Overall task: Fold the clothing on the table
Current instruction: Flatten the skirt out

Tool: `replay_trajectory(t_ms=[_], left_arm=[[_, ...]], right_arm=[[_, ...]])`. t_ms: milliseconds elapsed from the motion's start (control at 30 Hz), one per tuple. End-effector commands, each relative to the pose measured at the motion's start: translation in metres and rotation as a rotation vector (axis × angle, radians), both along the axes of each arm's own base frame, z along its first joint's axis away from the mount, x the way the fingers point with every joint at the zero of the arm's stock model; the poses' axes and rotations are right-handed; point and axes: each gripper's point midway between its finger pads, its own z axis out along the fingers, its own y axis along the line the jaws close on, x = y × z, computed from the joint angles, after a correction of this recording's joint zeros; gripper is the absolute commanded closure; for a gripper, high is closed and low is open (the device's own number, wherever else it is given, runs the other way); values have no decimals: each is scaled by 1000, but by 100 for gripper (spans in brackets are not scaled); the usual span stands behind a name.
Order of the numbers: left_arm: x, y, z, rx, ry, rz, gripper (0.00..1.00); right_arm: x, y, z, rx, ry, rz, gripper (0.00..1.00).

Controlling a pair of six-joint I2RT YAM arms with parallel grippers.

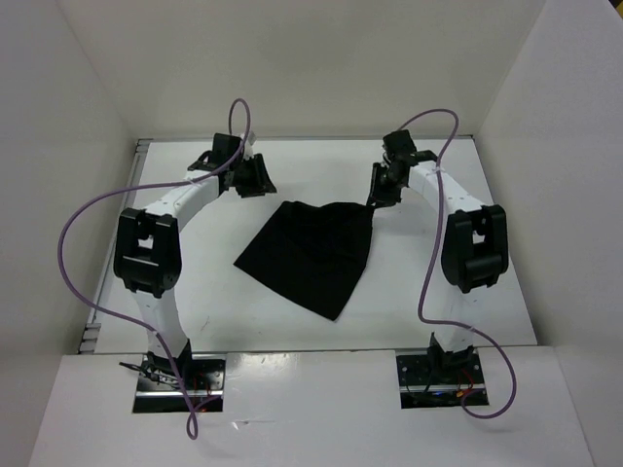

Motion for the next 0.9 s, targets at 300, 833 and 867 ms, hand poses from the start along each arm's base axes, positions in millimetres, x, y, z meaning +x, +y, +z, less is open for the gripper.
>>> replay_trajectory(t_ms=[300,833,867], left_arm=[[-72,-47,1,-71,8,-245,79],[-106,-22,-35,25,107,-164,100],[-110,-21,-39,28,119,-164,100]], right_arm=[[-32,62,69,-190,-237,153,85],[-12,225,1,180,-41,541,99],[-1,221,-15,157,-27,519,99]])
